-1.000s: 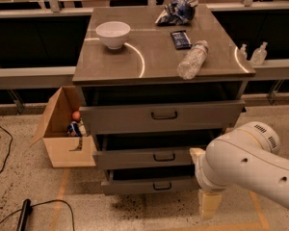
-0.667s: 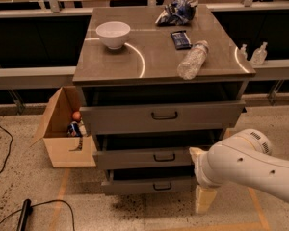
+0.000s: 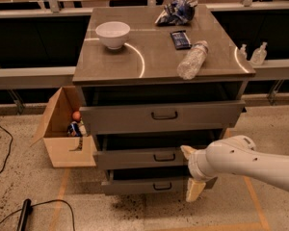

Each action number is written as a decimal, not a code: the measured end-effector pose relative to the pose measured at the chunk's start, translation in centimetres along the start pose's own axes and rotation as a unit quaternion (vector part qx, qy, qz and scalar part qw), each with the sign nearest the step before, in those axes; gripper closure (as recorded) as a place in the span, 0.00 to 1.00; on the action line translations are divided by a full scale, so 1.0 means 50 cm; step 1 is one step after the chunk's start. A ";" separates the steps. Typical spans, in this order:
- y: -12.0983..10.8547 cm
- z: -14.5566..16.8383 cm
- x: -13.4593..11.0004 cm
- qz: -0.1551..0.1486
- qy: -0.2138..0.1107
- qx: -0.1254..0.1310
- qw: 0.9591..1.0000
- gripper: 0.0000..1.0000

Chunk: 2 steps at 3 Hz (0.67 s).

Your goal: Open middle drawer

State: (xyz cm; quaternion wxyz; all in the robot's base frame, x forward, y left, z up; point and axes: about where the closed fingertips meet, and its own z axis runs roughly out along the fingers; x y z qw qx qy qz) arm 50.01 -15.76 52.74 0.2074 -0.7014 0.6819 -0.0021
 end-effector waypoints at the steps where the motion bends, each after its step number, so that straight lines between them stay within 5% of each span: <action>1: -0.030 0.073 0.012 0.000 -0.020 0.000 1.000 0.00; 2: -0.052 0.125 0.024 0.004 -0.024 -0.003 1.000 0.00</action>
Offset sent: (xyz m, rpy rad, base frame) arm 0.0742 0.0072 -0.0848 0.0511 0.0202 -0.0019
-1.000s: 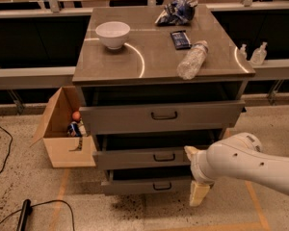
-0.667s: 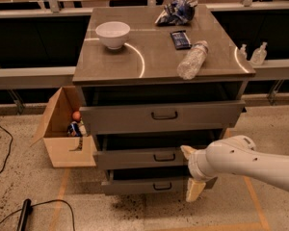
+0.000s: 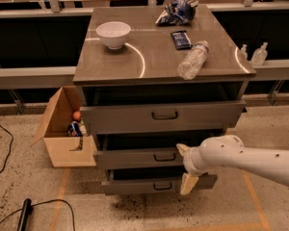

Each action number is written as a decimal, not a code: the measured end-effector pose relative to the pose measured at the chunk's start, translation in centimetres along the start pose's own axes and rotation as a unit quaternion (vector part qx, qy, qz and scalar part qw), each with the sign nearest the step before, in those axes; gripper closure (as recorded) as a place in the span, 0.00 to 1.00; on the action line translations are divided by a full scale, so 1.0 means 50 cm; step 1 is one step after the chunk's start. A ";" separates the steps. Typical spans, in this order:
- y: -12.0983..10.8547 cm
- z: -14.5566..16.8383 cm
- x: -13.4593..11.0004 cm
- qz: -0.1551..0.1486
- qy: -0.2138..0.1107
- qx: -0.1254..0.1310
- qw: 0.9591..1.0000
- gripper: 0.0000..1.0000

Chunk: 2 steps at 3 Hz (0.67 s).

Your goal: Open middle drawer

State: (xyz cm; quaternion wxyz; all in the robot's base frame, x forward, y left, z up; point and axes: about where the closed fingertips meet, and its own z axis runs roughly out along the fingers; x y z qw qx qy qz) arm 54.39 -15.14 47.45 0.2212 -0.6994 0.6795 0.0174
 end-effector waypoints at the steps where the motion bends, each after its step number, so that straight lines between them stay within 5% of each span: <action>1: -0.027 0.056 0.015 0.009 0.002 -0.005 1.000 0.00; 2: -0.057 0.086 0.022 0.007 0.006 -0.005 1.000 0.00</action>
Offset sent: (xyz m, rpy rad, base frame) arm 0.0680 0.0029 -0.0441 -0.0189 0.0071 -0.0131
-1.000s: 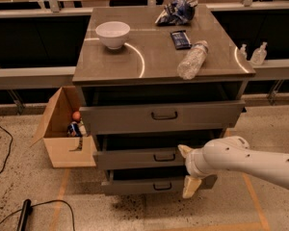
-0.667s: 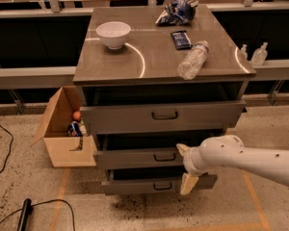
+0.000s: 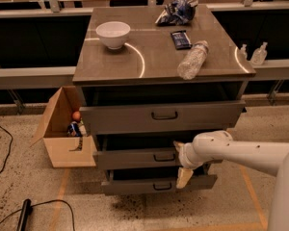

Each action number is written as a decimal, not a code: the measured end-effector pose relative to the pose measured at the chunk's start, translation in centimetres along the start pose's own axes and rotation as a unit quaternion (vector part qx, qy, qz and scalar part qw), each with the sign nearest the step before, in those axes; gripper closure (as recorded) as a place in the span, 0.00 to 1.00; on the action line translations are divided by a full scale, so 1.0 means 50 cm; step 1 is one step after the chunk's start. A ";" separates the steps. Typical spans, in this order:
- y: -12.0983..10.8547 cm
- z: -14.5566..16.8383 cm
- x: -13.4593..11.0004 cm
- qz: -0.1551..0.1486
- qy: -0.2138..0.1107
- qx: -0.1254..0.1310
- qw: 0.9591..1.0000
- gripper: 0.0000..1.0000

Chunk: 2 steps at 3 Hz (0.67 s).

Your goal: Open middle drawer

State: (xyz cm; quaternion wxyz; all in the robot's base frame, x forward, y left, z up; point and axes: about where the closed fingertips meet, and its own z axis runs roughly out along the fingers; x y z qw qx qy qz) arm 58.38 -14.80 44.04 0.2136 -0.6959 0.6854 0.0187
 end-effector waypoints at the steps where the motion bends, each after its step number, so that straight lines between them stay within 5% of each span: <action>1: -0.032 0.010 0.009 -0.006 0.009 0.003 1.000 0.00; 2: -0.048 0.021 0.014 -0.010 0.014 0.002 1.000 0.00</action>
Offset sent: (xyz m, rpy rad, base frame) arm 0.0403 -0.0065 -0.0058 -0.0466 -0.0157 0.0110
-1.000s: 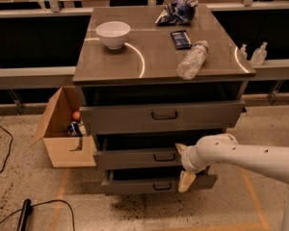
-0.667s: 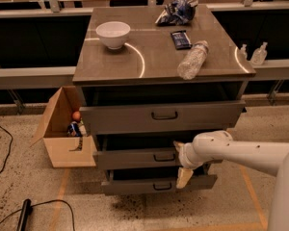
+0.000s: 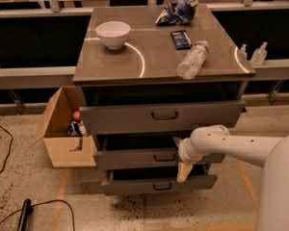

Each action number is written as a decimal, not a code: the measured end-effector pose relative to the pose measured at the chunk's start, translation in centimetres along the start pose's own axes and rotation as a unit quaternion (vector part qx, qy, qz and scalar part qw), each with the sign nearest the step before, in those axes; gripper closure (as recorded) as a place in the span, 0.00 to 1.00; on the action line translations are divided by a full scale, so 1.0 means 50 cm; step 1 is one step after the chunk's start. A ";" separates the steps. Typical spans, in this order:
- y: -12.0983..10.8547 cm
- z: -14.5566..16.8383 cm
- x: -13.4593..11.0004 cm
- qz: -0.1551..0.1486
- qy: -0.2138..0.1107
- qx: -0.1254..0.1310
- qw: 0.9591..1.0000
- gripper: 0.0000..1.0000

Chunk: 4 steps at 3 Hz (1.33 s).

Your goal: Open middle drawer

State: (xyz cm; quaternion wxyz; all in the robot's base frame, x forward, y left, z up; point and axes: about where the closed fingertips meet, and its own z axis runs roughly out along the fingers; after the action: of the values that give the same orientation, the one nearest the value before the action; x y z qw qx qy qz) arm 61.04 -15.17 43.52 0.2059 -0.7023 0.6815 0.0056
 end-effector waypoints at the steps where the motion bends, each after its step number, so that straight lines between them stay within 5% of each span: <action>1: -0.007 0.011 0.000 -0.001 0.001 -0.003 1.000 0.16; 3: -0.011 0.012 -0.004 -0.005 0.005 -0.005 1.000 0.63; 4: -0.008 0.003 -0.001 -0.005 0.007 -0.009 1.000 0.63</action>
Offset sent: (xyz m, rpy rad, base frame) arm 0.0124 0.0030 -0.0046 -0.0228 0.0018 0.0064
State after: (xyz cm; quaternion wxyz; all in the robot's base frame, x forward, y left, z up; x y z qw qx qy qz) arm 61.47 -15.10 43.53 0.1953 -0.7072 0.6795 0.0060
